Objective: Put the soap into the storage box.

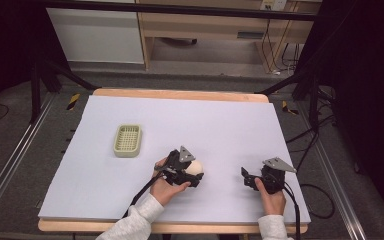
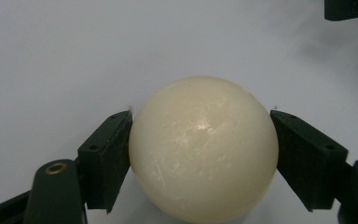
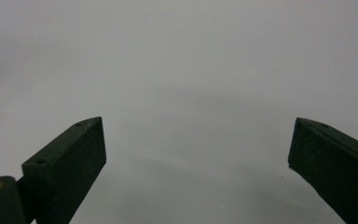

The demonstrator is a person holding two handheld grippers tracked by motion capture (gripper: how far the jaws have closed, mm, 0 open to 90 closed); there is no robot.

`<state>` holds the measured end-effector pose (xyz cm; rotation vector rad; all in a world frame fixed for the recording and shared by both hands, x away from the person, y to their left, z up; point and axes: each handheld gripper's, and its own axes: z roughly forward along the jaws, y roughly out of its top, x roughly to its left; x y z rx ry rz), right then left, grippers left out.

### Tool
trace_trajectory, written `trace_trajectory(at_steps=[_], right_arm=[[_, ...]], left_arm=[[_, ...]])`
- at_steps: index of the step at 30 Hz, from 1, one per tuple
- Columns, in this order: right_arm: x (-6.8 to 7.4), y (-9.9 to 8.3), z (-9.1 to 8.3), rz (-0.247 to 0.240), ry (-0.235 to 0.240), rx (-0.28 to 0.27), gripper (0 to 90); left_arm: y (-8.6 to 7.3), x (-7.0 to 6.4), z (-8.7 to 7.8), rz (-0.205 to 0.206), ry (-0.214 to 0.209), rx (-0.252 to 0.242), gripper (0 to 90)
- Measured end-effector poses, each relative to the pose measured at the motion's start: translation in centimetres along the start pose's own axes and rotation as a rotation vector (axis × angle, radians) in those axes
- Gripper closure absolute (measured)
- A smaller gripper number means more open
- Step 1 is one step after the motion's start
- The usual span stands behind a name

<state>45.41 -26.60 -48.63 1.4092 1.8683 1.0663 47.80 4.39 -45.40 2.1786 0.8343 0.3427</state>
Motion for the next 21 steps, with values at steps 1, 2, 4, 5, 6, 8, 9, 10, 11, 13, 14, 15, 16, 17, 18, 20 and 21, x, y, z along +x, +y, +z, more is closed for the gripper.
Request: trace_trajectory(at_steps=[1, 2, 4, 5, 6, 8, 9, 10, 11, 13, 14, 15, 16, 17, 18, 20, 21], right_arm=[[0.0, 0.0, 0.0, 0.0, 0.0, 0.0, 4.5], [0.0, 0.0, 0.0, 0.0, 0.0, 0.0, 4.5], [0.0, 0.0, 0.0, 0.001, -0.001, 0.0, 4.5], [0.0, 0.0, 0.0, 0.001, -0.001, 0.0, 4.5], [0.0, 0.0, 0.0, 0.001, -0.001, 0.0, 4.5], [0.0, 0.0, 0.0, 0.001, -0.001, 0.0, 4.5], [0.0, 0.0, 0.0, 0.001, -0.001, 0.0, 4.5], [0.0, 0.0, 0.0, 0.001, -0.001, 0.0, 4.5], [0.0, 0.0, 0.0, 0.006, 0.002, 0.001, 4.5], [0.0, 0.0, 0.0, 0.004, 0.001, 0.001, 4.5], [0.0, 0.0, 0.0, 0.001, 0.0, 0.0, 4.5], [0.1, 0.0, -0.1, 0.008, 0.004, 0.002, 4.5], [0.1, 0.0, -0.1, 0.008, 0.004, 0.002, 4.5], [0.1, 0.0, 0.0, 0.007, 0.004, 0.002, 4.5], [0.0, 0.0, 0.0, 0.001, -0.001, -0.001, 4.5], [0.1, 0.0, -0.1, 0.008, 0.003, 0.001, 4.5], [0.1, 0.0, 0.0, 0.008, 0.004, 0.001, 4.5]], left_arm=[[0.0, 0.0, 0.0, 0.0, 0.0, 0.0, 23.7], [0.0, 0.1, -0.2, 0.002, 0.0, -0.001, 23.7], [0.1, 0.2, -0.6, 0.0, 0.002, -0.007, 23.7], [0.1, 0.3, -0.7, 0.0, 0.003, -0.007, 23.7], [0.1, 0.3, -0.7, 0.0, 0.003, -0.007, 23.8], [0.1, 0.4, -1.0, 0.0, 0.003, -0.009, 23.7], [0.1, 0.4, -1.0, 0.0, 0.003, -0.009, 23.7], [0.1, 0.5, -1.2, 0.0, 0.003, -0.011, 23.7], [0.1, 0.6, -1.4, -0.003, 0.005, -0.015, 23.7], [0.1, 0.7, -1.7, -0.002, 0.005, -0.018, 23.7], [0.1, 0.8, -1.9, -0.003, 0.006, -0.019, 23.7], [0.1, 0.8, -1.9, -0.007, 0.005, -0.025, 23.7], [0.1, 0.8, -1.9, -0.007, 0.005, -0.025, 23.7], [0.1, 0.9, -2.1, -0.008, 0.008, -0.026, 23.7], [0.0, 1.1, -2.4, -0.009, 0.01, -0.028, 23.7], [0.0, 1.3, -2.6, -0.007, 0.015, -0.028, 23.8], [0.0, 1.4, -2.8, -0.01, 0.016, -0.029, 23.7]])
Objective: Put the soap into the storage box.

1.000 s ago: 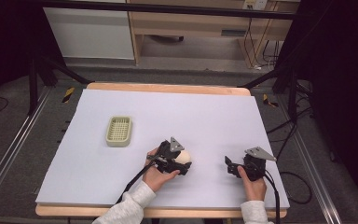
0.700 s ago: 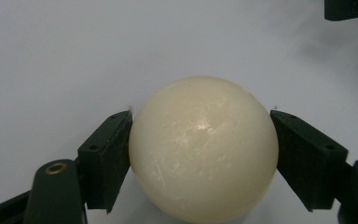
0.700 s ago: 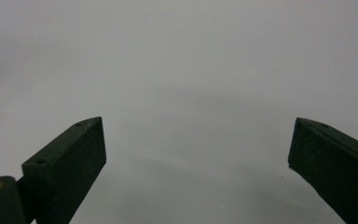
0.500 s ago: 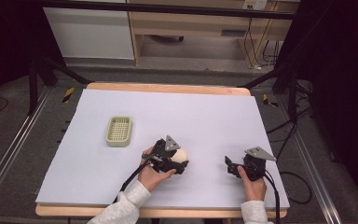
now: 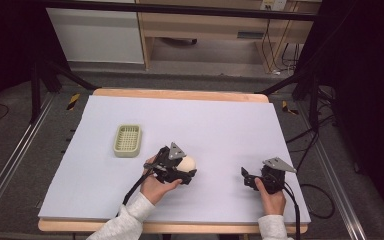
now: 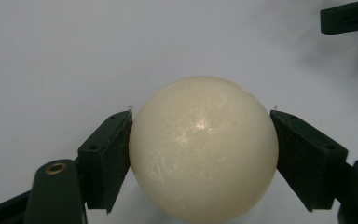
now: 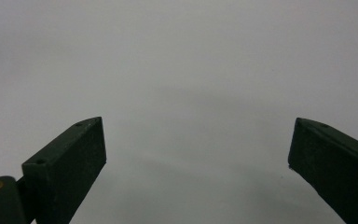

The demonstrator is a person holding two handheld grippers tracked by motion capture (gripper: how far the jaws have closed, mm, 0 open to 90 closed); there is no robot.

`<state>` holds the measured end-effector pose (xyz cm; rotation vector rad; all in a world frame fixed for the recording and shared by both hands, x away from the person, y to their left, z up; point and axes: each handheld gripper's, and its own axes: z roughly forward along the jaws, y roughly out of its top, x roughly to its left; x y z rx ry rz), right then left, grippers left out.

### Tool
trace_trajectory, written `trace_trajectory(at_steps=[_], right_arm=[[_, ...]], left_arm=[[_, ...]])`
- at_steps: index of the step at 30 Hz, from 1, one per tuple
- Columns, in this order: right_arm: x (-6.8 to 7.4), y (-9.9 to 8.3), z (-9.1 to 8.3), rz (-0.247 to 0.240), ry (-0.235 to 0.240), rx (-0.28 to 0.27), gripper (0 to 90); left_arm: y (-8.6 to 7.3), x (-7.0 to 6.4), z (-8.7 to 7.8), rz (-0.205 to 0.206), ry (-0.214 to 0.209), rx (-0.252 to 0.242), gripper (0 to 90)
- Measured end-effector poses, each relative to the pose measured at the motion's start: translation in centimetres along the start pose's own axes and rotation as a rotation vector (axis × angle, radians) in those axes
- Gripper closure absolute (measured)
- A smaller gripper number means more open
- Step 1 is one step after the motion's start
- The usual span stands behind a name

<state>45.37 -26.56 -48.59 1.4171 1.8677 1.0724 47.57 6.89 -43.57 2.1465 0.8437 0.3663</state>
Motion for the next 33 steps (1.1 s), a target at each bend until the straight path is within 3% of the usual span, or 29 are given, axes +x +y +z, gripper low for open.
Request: trace_trajectory(at_steps=[11, 33], right_arm=[[0.0, 0.0, 0.0, 0.001, 0.002, 0.0, 4.5], [-0.1, 0.0, 0.1, -0.01, -0.002, -0.002, 4.5]], left_arm=[[-0.4, 1.3, -1.1, -0.011, 0.022, -0.003, 23.7], [-1.7, 5.4, -3.7, -0.075, 0.074, -0.027, 23.7]])
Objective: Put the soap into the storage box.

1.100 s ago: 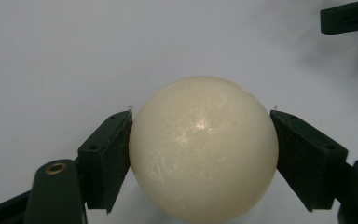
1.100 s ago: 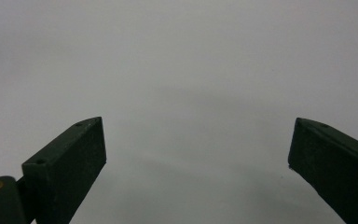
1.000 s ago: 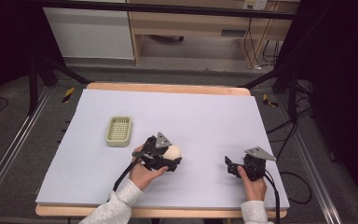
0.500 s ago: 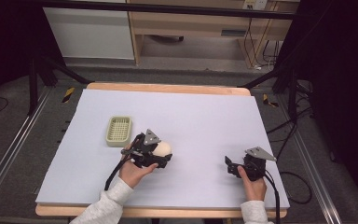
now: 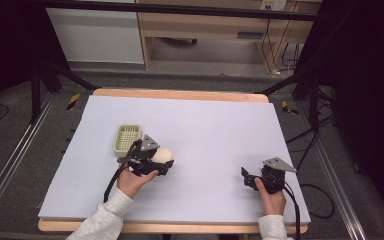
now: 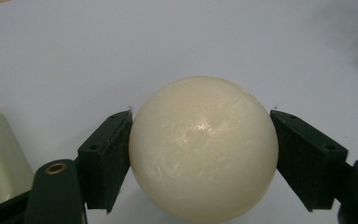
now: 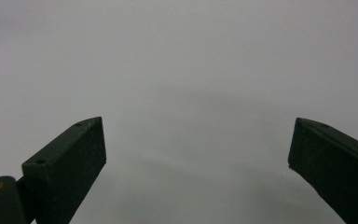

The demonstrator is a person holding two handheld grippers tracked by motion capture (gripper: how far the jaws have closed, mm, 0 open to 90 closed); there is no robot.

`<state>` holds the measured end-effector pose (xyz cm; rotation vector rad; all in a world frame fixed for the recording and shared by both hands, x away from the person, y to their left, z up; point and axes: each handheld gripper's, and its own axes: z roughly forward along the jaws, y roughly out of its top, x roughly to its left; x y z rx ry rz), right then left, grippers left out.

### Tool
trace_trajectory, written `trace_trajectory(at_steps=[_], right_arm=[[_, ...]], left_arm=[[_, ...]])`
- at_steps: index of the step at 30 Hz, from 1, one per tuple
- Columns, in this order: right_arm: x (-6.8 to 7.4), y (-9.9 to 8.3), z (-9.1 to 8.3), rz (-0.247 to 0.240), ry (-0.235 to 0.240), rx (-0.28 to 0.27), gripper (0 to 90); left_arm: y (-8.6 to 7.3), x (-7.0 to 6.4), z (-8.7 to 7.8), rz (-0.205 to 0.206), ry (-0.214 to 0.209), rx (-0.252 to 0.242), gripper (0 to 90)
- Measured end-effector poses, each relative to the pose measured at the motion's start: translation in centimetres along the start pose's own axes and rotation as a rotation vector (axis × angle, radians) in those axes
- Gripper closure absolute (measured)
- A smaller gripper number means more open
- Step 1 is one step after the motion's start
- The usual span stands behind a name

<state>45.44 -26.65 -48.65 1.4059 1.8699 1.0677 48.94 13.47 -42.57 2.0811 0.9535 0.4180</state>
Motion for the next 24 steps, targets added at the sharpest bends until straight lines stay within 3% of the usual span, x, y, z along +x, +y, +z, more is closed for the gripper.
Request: trace_trajectory(at_steps=[24], right_arm=[[0.0, 0.0, 0.0, 0.003, -0.004, 0.001, 4.5]], left_arm=[[0.4, 3.9, -1.7, -0.076, 0.054, -0.048, 23.8]])
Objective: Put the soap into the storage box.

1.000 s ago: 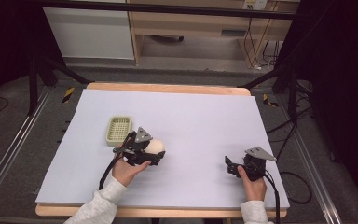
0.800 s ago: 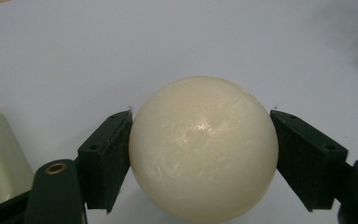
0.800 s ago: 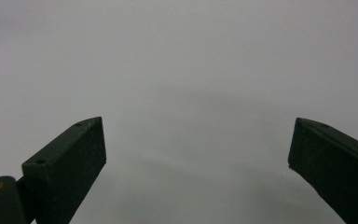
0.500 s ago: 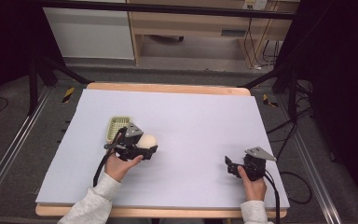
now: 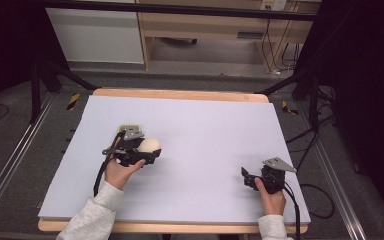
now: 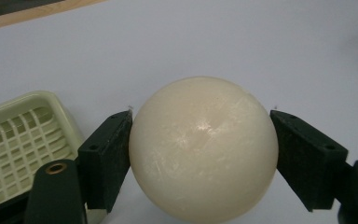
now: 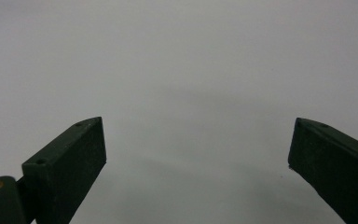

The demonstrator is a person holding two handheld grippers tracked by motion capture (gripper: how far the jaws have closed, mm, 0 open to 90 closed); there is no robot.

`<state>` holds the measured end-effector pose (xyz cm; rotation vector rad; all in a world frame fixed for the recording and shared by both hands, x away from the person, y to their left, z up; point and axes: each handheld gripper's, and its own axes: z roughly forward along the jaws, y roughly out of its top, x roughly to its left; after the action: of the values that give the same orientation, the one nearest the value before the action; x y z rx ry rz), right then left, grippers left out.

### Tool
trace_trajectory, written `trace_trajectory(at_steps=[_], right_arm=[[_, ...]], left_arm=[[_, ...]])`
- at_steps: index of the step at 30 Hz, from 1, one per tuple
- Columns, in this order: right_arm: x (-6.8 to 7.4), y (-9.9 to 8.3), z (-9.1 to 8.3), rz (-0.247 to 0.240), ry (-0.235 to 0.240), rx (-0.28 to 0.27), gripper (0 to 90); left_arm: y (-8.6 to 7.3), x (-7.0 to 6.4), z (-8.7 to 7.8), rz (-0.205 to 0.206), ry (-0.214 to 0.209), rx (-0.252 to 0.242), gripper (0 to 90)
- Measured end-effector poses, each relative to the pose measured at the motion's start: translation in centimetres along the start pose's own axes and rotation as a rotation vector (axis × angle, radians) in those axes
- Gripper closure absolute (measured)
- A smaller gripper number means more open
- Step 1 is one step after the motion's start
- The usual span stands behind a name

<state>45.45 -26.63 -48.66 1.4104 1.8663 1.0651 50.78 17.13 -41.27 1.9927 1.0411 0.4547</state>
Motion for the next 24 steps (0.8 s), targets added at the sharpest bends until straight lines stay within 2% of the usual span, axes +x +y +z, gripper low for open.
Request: trace_trajectory(at_steps=[24], right_arm=[[-0.1, 0.0, 0.0, 0.002, 0.004, 0.001, 4.5]], left_arm=[[0.5, 4.5, 0.0, -0.064, 0.075, 0.019, 23.8]])
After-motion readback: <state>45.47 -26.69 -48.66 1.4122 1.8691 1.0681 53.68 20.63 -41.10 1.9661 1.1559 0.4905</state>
